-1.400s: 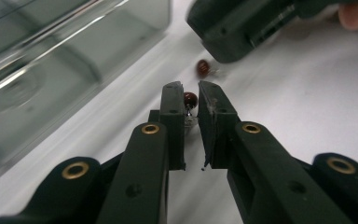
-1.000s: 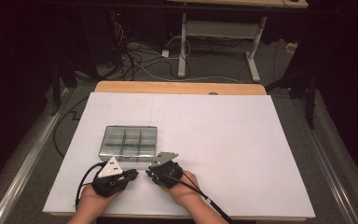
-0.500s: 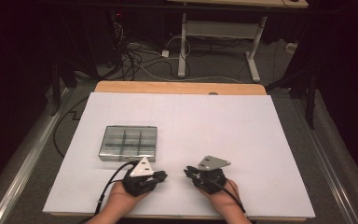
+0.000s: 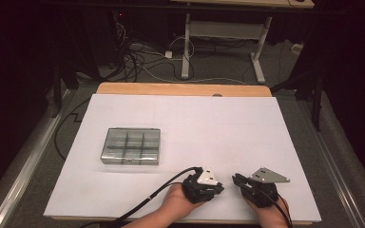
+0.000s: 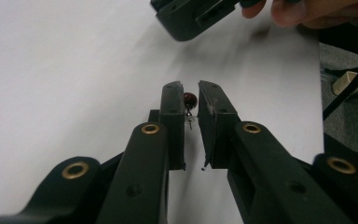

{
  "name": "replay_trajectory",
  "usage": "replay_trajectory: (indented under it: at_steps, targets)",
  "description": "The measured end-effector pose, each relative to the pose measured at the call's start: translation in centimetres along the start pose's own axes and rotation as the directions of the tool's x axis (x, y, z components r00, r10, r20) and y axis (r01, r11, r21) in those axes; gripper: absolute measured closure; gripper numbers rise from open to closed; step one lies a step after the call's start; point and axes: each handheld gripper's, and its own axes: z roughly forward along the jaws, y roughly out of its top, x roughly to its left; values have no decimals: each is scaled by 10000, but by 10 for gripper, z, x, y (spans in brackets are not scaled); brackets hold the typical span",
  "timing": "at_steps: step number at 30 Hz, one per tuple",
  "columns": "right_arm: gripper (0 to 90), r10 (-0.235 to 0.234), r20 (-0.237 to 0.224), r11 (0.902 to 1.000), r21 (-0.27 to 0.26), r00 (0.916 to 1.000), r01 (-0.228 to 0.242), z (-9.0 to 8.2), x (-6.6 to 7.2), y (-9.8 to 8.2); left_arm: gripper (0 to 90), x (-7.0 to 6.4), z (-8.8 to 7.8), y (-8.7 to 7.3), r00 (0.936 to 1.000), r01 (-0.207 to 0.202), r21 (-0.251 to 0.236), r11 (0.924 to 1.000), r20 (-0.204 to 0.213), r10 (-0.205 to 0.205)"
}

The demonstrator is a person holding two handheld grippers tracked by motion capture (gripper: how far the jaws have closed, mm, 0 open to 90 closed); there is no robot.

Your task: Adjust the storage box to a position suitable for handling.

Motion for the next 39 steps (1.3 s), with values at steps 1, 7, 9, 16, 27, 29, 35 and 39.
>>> replay_trajectory:
  at_steps: [1, 7, 9, 16, 27, 29, 35, 39]
  targets:
    - [804, 54, 45, 10000, 36, 10000, -54, -2, -1, -3, 786, -1, 4, 3, 10000, -56, 63, 10000, -6, 56]
    - [803, 404, 158, 9989, 220, 9991, -407, -6, -5, -11, 785, -7, 20, 16, 9994, -342, 281, 9990, 87, 340]
    - [803, 407, 175, 9987, 315, 9990, -413, -4, -7, -13, 785, -7, 22, 18, 9992, -407, 425, 9983, 51, 405]
    - [734, 626, 152, 9966, 522, 9979, -633, -2, -8, -14, 701, -5, 23, 19, 9997, -200, 501, 9985, 171, 192]
    - [678, 559, -43, 9980, -289, 9984, -560, -14, -3, -9, 433, 11, -8, -4, 9978, 660, -547, 9963, -1, -661]
    - [707, 443, -248, 9986, -269, 9987, -449, -14, 2, -9, 391, 14, -19, -12, 9971, 683, -754, 9948, -295, -707]
    - [730, 94, -836, 9999, 105, 9965, -85, -8, 14, -10, 239, 21, -52, -34, 9922, 865, -1169, 9894, -797, -961]
    - [749, 51, -746, 9992, 412, 9972, -21, -2, 16, -12, 197, 23, -72, -52, 9891, 921, -1256, 9878, -1029, -1053]
